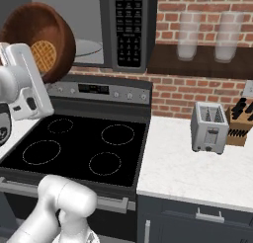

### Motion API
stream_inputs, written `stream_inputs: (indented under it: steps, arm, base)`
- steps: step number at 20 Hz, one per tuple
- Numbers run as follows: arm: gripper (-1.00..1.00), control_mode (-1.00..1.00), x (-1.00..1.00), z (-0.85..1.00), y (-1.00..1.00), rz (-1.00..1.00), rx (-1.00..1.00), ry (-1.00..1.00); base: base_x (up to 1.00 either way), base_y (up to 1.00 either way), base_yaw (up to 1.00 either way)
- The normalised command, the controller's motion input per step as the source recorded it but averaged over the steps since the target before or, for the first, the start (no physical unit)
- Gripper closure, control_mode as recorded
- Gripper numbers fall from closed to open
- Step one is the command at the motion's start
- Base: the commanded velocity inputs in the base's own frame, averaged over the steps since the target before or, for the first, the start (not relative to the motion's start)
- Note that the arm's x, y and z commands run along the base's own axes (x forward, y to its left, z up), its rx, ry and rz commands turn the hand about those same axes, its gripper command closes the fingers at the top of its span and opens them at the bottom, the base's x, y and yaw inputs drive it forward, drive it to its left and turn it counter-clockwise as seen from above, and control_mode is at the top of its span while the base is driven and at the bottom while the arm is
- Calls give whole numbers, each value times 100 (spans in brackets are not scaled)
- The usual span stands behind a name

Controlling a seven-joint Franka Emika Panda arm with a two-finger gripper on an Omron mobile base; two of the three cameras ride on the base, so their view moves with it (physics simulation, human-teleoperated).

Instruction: Open the microwave, place the bowl with waffle inside the microwave, then close the microwave door and turn it on.

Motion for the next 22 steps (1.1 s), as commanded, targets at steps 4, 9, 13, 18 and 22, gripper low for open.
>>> stream_inputs:
  steps: [4, 9, 13, 18, 22]
  arm:
    - [100, -100, 80, 34, 40, 0, -1, 25]
    - [100, -100, 82, 14, 14, 0, 0, 4]
    - [100, -100, 85, 1, 10, 0, 0, 0]
    - [100, -100, 88, 0, 23, 4, 0, 17]
    - [100, -100, 69, 0, 39, 2, 0, 20]
  base:
    - [0, 0, 0]
    - [0, 0, 0]
    - [0, 0, 0]
    - [0, 0, 0]
    - [0, 0, 0]
